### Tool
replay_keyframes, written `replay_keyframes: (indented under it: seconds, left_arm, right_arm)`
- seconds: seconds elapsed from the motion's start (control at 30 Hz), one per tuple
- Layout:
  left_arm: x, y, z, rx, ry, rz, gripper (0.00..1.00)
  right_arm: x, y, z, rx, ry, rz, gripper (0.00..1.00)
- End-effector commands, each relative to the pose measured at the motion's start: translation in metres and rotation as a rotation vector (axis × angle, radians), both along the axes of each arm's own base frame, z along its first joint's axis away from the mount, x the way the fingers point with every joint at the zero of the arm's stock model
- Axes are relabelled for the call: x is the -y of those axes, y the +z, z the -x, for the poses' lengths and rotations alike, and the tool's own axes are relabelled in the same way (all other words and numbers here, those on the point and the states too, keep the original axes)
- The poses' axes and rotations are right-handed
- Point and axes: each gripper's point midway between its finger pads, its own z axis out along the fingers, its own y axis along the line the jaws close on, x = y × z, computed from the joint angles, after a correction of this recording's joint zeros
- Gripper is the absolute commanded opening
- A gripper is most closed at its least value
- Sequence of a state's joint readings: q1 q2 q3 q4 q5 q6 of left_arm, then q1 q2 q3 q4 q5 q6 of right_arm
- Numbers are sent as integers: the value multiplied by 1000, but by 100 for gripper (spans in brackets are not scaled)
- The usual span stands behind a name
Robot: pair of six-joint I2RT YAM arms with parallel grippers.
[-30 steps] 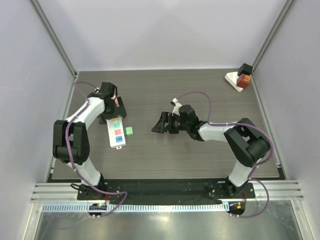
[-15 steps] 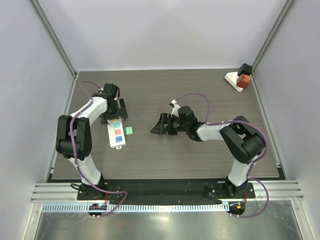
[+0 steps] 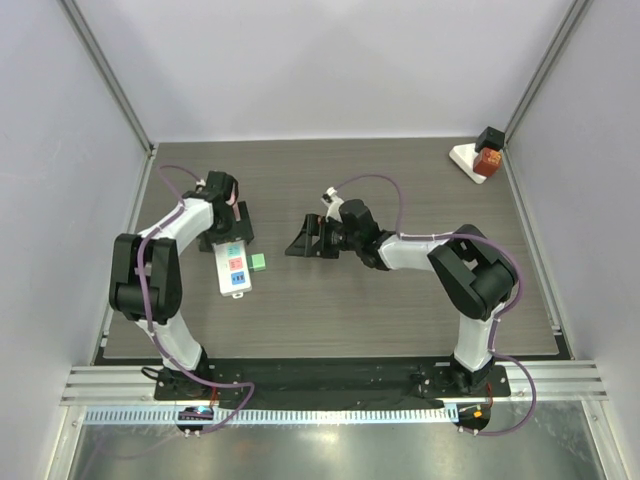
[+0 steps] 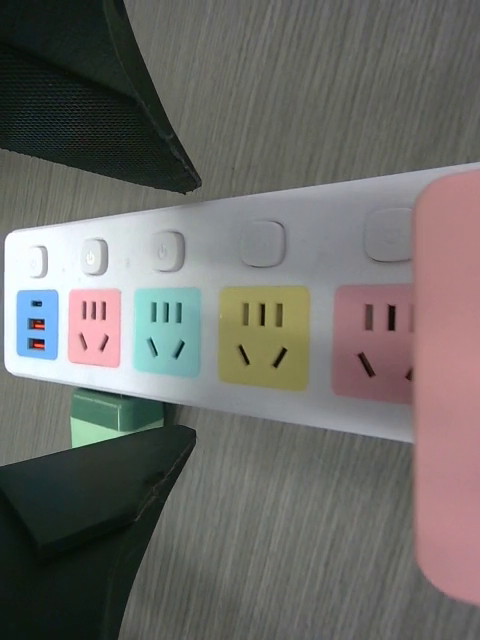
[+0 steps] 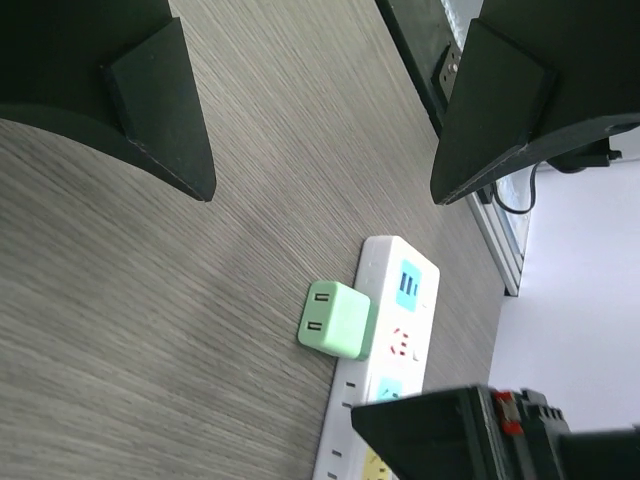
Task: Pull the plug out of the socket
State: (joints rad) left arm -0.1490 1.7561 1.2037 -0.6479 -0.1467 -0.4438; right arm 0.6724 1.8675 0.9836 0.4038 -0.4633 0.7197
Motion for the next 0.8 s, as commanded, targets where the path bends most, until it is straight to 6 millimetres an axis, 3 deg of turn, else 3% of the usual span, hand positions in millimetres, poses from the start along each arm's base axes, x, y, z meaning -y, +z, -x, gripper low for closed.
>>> replay_keyframes:
  seconds: [0.0, 0.2, 0.43, 0.53, 0.77]
  left_arm:
    - [-8, 13, 3, 41, -13, -29, 100]
    - [-3, 3, 7, 19, -55, -13, 100]
    - [0, -15, 5, -21, -65, -5, 93]
    - [3, -17, 3, -16, -66, 12, 83]
    - [17, -20, 1, -17, -82, 74, 47]
  right_arm:
    - [-10, 22, -5, 61, 20, -33, 95]
    - [-9, 0, 8, 23, 33, -76, 95]
    - [-13, 1, 19, 6, 71, -102, 95]
    - [-13, -2, 17, 8, 66, -92, 93]
    - [-21, -13, 15, -8, 77, -83, 81]
